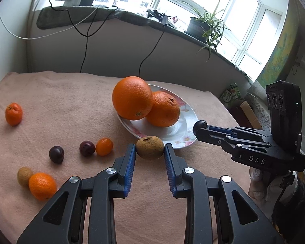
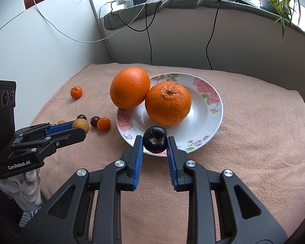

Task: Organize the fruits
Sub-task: 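Carry the cherry in the right tool to the plate and release while left places brown kiwi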

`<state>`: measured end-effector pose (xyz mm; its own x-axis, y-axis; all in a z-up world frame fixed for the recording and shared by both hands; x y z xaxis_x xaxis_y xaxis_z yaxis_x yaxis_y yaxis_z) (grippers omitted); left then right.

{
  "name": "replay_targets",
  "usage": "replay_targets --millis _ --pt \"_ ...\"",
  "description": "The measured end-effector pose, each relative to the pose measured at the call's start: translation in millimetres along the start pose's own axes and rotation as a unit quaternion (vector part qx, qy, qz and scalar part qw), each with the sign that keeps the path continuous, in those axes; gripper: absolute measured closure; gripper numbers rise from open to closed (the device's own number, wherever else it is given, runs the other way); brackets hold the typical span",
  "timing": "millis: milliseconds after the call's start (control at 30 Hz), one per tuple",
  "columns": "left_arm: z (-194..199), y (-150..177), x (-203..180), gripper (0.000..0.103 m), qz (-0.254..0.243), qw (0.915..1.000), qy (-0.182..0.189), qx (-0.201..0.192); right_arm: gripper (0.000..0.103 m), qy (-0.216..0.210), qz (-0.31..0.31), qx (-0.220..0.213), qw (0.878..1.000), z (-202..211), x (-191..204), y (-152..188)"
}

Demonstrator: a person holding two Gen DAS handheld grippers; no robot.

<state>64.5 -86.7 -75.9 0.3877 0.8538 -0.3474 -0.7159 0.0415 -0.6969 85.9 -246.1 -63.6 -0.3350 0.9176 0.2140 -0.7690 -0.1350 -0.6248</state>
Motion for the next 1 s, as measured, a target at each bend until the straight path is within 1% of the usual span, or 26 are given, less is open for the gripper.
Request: replay_targets --millis 167,333,700,1000 --pt "-17.4 -5.1 -21.3 0.076 -0.024 0.9996 0.008 0.008 0.079 0.013 -0.006 -0.001 1.000 0.4 -13.4 0.0" --pt "-30.9 -7.4 -31.6 0.076 -0.038 0.9991 0.005 0.017 0.079 0.021 -0.009 0.002 1.000 -4.1 -23.0 1.4" --pt "-40.8 -6.4 -31.9 0.076 -0.048 0.9985 -0.010 0.026 0.079 0.025 -0.011 0.010 1.000 -13.3 -31.7 2.4" --pt "-41.7 -8.5 -31.4 0.076 -0.050 0.9984 -0.015 0.024 0.078 0.027 -0.014 0.011 0.999 -17.8 -35.0 1.7"
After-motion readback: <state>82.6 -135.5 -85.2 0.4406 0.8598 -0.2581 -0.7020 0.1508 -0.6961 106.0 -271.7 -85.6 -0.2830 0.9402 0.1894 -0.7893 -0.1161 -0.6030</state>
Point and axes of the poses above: each gripper's, at about its wrist camera, not at the fingertips, and z roughly against the way its jaws point, x to its left, y to its underside, the point moved 6 cm from there along -z, roughly the way its jaws point
